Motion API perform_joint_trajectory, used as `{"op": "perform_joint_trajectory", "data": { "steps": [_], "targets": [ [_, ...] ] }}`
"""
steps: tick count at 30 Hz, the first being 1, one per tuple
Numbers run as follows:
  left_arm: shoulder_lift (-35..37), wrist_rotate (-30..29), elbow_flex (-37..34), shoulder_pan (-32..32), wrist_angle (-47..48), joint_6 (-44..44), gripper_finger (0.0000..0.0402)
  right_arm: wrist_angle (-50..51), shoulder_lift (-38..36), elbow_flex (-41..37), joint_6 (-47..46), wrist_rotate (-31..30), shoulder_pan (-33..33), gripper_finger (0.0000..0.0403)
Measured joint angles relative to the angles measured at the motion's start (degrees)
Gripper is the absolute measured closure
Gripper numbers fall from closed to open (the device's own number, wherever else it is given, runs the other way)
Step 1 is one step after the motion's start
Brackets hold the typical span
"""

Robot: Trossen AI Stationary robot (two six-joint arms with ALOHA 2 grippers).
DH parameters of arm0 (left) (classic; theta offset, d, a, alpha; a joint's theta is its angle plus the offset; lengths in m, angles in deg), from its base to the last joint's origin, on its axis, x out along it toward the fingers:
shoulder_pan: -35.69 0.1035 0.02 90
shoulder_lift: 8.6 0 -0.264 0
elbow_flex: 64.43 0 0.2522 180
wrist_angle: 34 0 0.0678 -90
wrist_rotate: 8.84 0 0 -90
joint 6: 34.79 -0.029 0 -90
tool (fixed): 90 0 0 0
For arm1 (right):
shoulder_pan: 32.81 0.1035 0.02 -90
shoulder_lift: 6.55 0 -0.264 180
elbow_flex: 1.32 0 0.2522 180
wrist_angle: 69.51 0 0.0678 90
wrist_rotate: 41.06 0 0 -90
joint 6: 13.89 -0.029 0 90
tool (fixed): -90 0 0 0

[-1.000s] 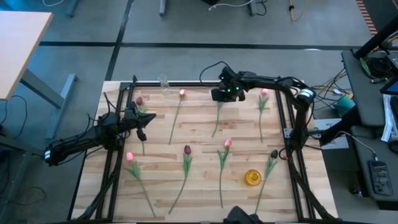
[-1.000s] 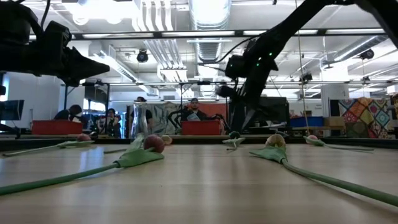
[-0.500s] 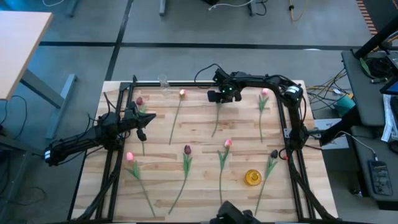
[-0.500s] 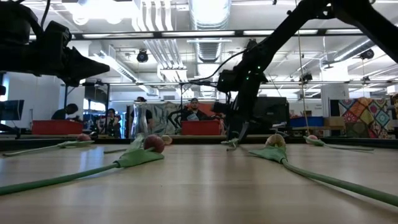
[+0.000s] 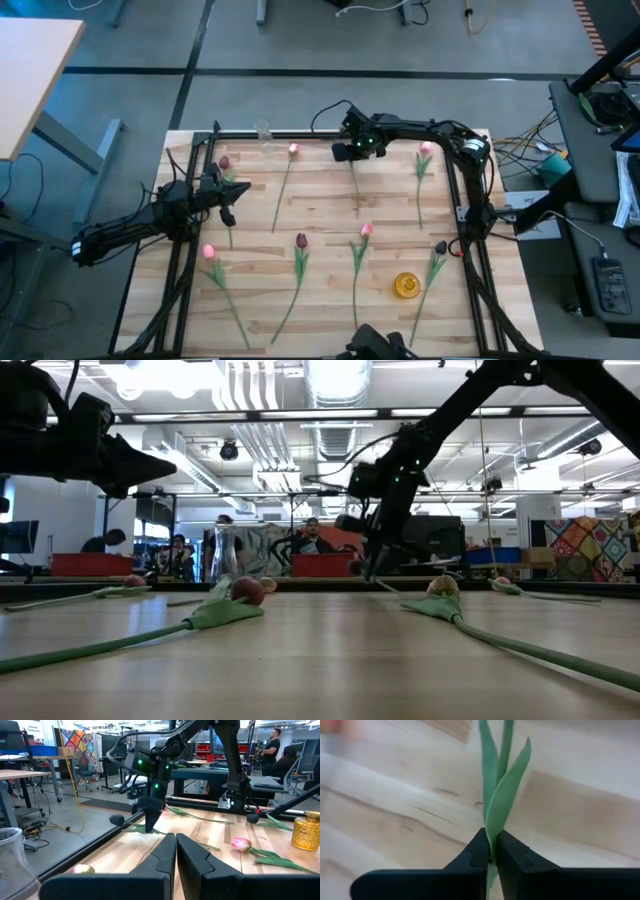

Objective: Sort flowers into vase by color
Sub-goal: Put the top black flower into the transparent flower vase

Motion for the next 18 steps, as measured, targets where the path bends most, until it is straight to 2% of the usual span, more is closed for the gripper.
{"op": "perform_joint_trajectory", "data": {
  "steps": [4,7,11,18],
  "targets": [
    [0.0,0.0,0.0,0.0,-1.8,0.0,0.0402,-5.1,-4.3,-0.1,3.8,0.2,1.2,0.0385],
    [0.0,0.0,0.0,0.0,-3.2,0.0,0.0402,-14.0,-7.5,-0.1,6.1,0.5,2.6,0.0385],
    [0.0,-0.1,0.0,0.0,-5.4,1.4,0.0402,-30.6,-9.8,0.0,8.6,0.5,4.6,0.0385],
    [0.0,-1.9,0.0,0.0,-5.4,11.4,0.0402,-56.6,-8.7,0.0,10.4,0.5,6.2,0.0385]
  ]
}}
